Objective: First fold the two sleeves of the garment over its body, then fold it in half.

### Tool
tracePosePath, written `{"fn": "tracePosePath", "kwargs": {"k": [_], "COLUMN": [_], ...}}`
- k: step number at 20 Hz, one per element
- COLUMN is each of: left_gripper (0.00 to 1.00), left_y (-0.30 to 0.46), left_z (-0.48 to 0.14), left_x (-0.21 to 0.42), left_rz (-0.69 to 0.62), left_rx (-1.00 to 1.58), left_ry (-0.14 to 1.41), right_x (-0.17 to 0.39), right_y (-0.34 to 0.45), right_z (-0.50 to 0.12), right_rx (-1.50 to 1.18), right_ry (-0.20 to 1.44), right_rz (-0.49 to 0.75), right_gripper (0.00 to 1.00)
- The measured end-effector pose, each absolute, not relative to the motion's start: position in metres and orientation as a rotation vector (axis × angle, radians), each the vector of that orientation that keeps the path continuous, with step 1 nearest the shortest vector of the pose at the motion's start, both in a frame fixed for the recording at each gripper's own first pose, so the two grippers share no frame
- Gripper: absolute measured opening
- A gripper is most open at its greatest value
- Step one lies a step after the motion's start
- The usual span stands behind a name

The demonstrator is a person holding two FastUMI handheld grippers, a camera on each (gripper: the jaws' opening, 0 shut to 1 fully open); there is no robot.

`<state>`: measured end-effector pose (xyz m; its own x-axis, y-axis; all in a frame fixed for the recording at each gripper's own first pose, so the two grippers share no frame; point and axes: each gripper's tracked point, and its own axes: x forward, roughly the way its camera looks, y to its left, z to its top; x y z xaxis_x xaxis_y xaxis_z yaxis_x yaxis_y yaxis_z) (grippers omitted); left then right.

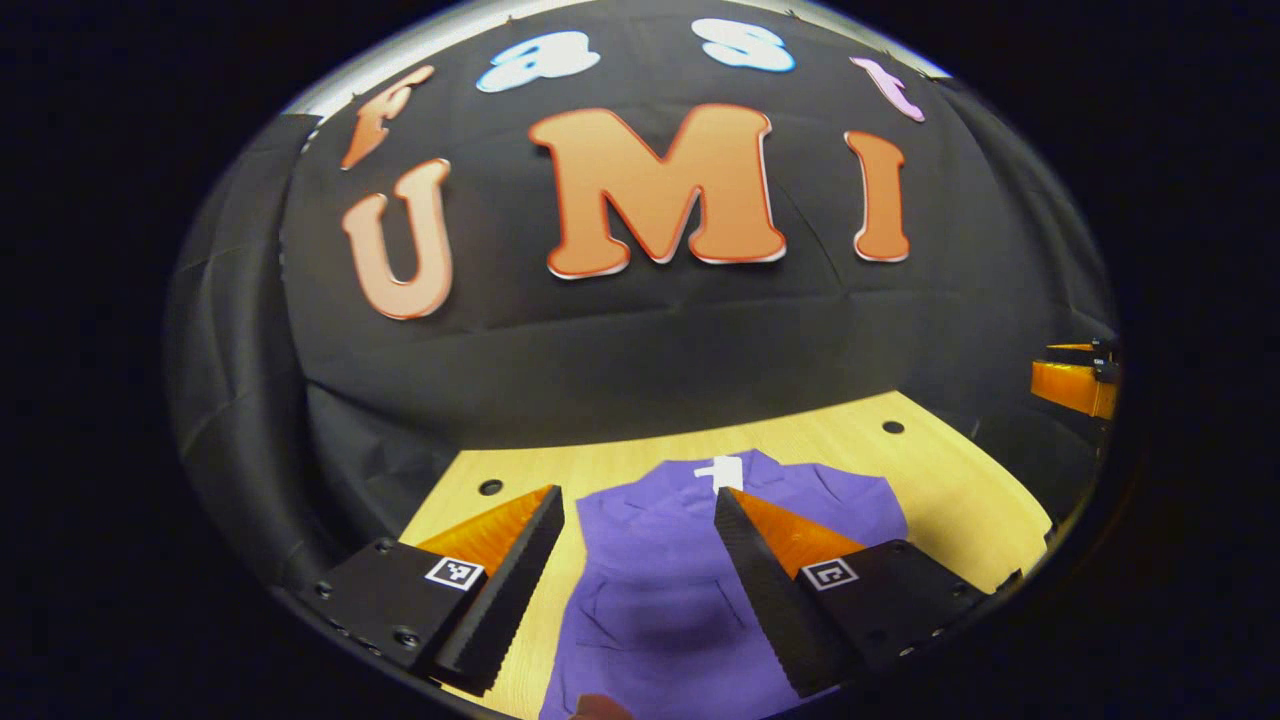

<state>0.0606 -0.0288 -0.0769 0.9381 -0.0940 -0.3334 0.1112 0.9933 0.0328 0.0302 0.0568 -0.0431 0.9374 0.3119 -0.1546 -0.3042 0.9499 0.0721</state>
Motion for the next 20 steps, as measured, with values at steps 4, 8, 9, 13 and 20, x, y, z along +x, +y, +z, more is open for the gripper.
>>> {"fn": "tracePosePath", "kwargs": {"k": [4,8,9,13,20], "left_gripper": [0.99,0.99,0.99,1.0,1.0], "left_y": [0.009,0.038,0.046,0.058,0.056], "left_z": [-0.054,-0.041,-0.038,-0.047,-0.147], "left_x": [0.025,-0.018,-0.026,-0.056,-0.077], "left_rz": [-0.068,-0.073,-0.074,-0.095,-0.16], "left_rx": [0.023,-0.021,-0.027,-0.019,0.035], "left_ry": [0.202,0.101,0.077,0.051,0.317], "right_x": [0.003,-0.035,-0.045,-0.075,-0.115], "right_y": [0.07,0.081,0.083,0.088,0.089], "right_z": [-0.041,-0.042,-0.04,-0.05,-0.161], "right_rx": [0.036,0.054,0.05,-0.002,0.004], "right_ry": [0.136,0.104,0.085,0.046,0.352], "right_rz": [0.302,0.262,0.256,0.234,0.18], "right_gripper": [0.94,0.94,0.94,0.94,0.94]}}
